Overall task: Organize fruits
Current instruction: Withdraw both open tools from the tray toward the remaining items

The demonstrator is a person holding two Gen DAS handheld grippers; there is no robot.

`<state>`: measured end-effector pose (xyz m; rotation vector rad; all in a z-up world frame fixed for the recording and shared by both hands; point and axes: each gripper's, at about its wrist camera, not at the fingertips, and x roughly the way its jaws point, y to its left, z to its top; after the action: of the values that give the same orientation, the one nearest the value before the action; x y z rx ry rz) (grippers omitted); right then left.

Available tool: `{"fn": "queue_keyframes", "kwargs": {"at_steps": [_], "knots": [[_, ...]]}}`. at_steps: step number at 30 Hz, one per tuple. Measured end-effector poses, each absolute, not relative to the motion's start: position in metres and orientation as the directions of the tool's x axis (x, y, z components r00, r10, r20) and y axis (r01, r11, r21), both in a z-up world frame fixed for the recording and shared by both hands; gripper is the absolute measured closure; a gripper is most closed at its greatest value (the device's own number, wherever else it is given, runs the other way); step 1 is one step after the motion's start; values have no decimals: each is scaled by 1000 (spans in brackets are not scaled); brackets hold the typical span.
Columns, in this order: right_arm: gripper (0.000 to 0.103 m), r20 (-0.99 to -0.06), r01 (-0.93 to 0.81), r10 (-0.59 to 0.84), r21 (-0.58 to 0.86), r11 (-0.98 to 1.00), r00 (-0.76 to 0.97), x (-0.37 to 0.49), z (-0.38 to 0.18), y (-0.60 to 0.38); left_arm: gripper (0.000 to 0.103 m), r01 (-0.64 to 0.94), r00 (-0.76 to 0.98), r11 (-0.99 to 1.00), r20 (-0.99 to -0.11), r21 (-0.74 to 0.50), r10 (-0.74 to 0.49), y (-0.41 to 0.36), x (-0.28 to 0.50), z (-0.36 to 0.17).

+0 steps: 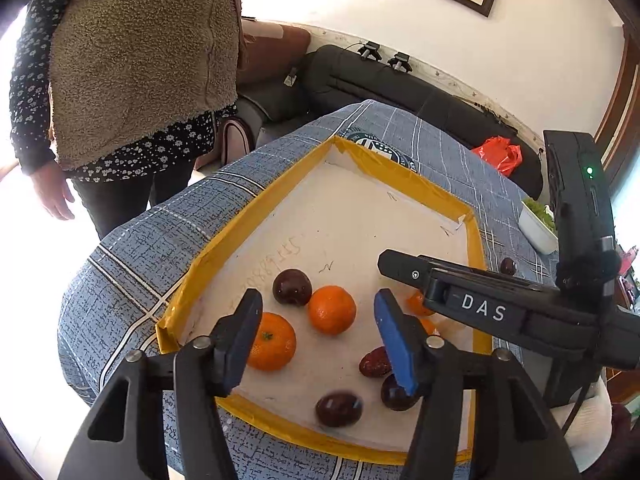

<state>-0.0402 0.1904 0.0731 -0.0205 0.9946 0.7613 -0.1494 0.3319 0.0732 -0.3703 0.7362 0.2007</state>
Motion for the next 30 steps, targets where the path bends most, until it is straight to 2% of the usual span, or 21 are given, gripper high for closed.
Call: {"fn": "queue_keyframes", "kwargs": {"at_steps": [2,8,13,23,30], "knots": [[54,-754,-584,572,317,747,323,-42,77,188,41,-305,726,917,-686,-259,48,330,-150,75],[51,-734,-564,572,313,764,368,-51,93,168,38,-302,727,925,-684,-231,66,318,-153,82],[47,-721,-526,541,285,801,433,-68,101,135,29,-294,742,941,-661,-166,115,300,-159,94],[45,-701,-410,481,287,866,526,-105,100,61,27,-215,773,974,-623,-77,121,245,-173,116],[41,-686,-371,460,288,883,563,-126,101,26,20,-170,788,985,-601,-9,130,205,-185,126]]}}
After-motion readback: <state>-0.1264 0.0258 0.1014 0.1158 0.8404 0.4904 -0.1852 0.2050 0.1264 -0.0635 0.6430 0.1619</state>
